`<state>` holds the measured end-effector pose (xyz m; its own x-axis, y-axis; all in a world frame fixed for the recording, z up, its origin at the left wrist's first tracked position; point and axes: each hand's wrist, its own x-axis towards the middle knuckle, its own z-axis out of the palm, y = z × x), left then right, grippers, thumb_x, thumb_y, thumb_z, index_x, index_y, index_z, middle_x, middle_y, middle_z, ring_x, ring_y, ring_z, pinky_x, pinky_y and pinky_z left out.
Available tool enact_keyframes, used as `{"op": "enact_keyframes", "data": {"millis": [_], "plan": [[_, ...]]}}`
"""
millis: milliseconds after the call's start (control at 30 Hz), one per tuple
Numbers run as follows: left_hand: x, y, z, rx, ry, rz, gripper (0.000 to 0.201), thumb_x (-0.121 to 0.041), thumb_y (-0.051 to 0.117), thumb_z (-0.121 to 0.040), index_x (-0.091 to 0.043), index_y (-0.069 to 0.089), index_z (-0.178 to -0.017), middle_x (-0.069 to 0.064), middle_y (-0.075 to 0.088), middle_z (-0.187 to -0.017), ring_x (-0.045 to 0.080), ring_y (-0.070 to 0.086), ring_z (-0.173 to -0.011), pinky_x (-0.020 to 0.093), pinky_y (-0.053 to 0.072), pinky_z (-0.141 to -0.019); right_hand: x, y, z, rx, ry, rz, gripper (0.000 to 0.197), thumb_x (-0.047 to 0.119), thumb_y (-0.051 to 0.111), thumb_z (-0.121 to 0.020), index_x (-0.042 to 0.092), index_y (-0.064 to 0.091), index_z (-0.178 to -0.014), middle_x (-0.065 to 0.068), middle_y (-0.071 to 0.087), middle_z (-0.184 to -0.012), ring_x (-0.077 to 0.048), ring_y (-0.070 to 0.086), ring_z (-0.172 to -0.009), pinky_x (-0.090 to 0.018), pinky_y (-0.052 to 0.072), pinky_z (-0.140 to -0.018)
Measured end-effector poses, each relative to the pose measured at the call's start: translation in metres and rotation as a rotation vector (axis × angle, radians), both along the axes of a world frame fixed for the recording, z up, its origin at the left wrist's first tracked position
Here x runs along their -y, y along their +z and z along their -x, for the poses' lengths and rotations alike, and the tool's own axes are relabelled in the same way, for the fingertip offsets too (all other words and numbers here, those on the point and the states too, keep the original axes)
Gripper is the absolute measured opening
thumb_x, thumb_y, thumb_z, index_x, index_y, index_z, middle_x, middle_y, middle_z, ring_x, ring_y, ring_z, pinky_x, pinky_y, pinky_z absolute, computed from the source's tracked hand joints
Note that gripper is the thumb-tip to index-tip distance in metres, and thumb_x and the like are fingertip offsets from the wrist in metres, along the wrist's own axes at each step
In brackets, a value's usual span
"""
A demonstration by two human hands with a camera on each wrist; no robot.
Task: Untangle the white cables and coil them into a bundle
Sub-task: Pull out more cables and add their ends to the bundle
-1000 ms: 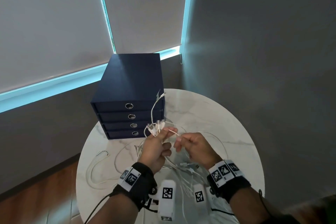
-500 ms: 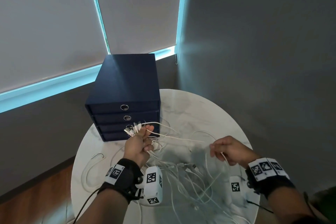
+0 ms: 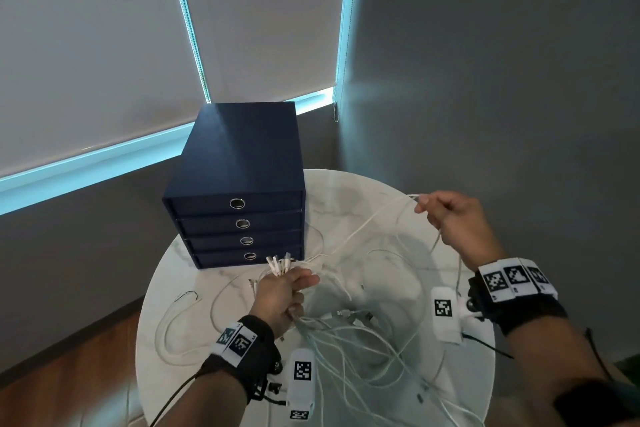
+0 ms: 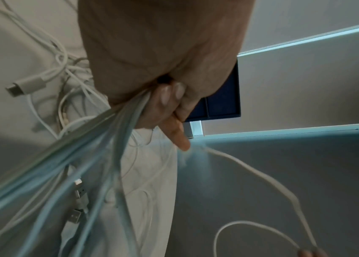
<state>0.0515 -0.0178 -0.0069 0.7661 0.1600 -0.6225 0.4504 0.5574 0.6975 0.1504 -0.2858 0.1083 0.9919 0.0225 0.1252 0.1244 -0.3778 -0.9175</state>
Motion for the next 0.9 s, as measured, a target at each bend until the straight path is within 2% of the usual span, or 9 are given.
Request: {"op": "enact_keyframes", "data": {"millis": [133, 200, 300, 400, 467, 600, 733, 833, 900], "plan": [[-0.003, 0.001, 0.000, 0.065, 0.056, -0.031, 0.021, -0.015, 0.050, -0.103, -0.003, 0.064, -0.094, 0.006, 0.070, -0.068, 0.006, 0.031, -0.036, 0.017, 0.021, -0.034, -0.014, 0.019, 0.000, 0.032, 0.162, 0.175, 0.018, 0.018, 0.065, -0.092, 0.013, 0.077, -0.080, 0.016, 0.062, -0.056, 0.002, 0.051, -0.051, -0.007, 0.036, -0.054], [-0.001, 0.011, 0.000, 0.164, 0.077, -0.097, 0.025, -0.021, 0.052, -0.103, -0.003, 0.067, -0.096, 0.008, 0.073, -0.077, 0.007, 0.032, -0.040, 0.018, 0.024, -0.035, -0.022, 0.020, 0.001, 0.003, 0.274, 0.337, 0.015, 0.019, 0.067, -0.091, 0.017, 0.078, -0.082, 0.015, 0.071, -0.071, 0.009, 0.057, -0.058, -0.005, 0.038, -0.059], [0.010, 0.038, 0.001, 0.352, 0.011, -0.269, 0.026, -0.027, 0.056, -0.101, -0.007, 0.072, -0.104, 0.002, 0.078, -0.087, 0.009, 0.029, -0.046, 0.021, 0.027, -0.042, -0.040, 0.015, 0.010, -0.035, 0.452, 0.567, 0.012, 0.027, 0.070, -0.089, 0.026, 0.076, -0.079, 0.024, 0.066, -0.063, 0.009, 0.058, -0.058, -0.011, 0.041, -0.061], [0.026, 0.056, -0.003, 0.493, -0.118, -0.438, 0.026, -0.028, 0.059, -0.099, -0.009, 0.076, -0.103, -0.008, 0.051, -0.050, 0.009, 0.028, -0.042, 0.022, 0.028, -0.044, -0.062, 0.008, 0.019, 0.021, 0.560, 0.682, 0.015, 0.035, 0.068, -0.088, 0.024, 0.078, -0.087, 0.014, 0.073, -0.079, 0.001, 0.063, -0.073, -0.023, 0.049, -0.073], [0.035, 0.059, -0.006, 0.513, -0.190, -0.528, 0.027, -0.024, 0.058, -0.100, -0.003, 0.075, -0.094, -0.012, 0.044, -0.042, 0.005, 0.035, -0.036, 0.021, 0.031, -0.044, -0.072, 0.004, 0.023, 0.002, 0.571, 0.643, 0.018, 0.035, 0.067, -0.088, 0.021, 0.077, -0.083, 0.005, 0.073, -0.076, -0.007, 0.063, -0.069, -0.026, 0.049, -0.070], [0.037, 0.046, -0.008, 0.433, -0.184, -0.584, 0.037, -0.025, 0.068, -0.095, -0.008, 0.063, -0.062, -0.010, 0.047, -0.039, 0.006, 0.036, -0.035, 0.025, 0.031, -0.046, -0.078, 0.004, 0.021, -0.102, 0.427, 0.317, 0.010, 0.015, 0.066, -0.089, 0.017, 0.076, -0.089, 0.001, 0.071, -0.076, -0.005, 0.060, -0.056, -0.022, 0.049, -0.057], [0.034, 0.028, -0.004, 0.317, -0.065, -0.576, 0.035, -0.032, 0.068, -0.094, -0.002, 0.071, -0.075, -0.004, 0.059, -0.056, 0.011, 0.047, -0.046, 0.026, 0.034, -0.052, -0.077, 0.012, 0.010, -0.314, -0.003, -0.338, 0.033, -0.008, 0.040, -0.091, 0.004, 0.068, -0.102, -0.010, 0.061, -0.087, -0.007, 0.034, -0.037, -0.021, 0.031, -0.039], [0.039, 0.030, 0.002, 0.376, 0.053, -0.547, 0.043, -0.040, 0.067, -0.094, -0.009, 0.056, -0.066, 0.005, 0.039, -0.057, 0.020, 0.035, -0.054, 0.036, 0.031, -0.057, -0.081, 0.023, 0.007, -0.421, -0.159, -0.715, 0.034, -0.008, 0.033, -0.094, 0.000, 0.065, -0.104, -0.010, 0.054, -0.085, -0.010, 0.033, -0.041, -0.021, 0.035, -0.038], [0.044, 0.037, 0.005, 0.484, 0.055, -0.513, 0.044, -0.046, 0.066, -0.093, -0.007, 0.062, -0.071, 0.008, 0.034, -0.059, 0.021, 0.028, -0.052, 0.032, 0.029, -0.052, -0.086, 0.026, 0.006, -0.426, -0.204, -0.857, 0.036, -0.010, 0.030, -0.094, -0.002, 0.063, -0.107, -0.009, 0.051, -0.081, -0.011, 0.038, -0.045, -0.021, 0.040, -0.040]]}}
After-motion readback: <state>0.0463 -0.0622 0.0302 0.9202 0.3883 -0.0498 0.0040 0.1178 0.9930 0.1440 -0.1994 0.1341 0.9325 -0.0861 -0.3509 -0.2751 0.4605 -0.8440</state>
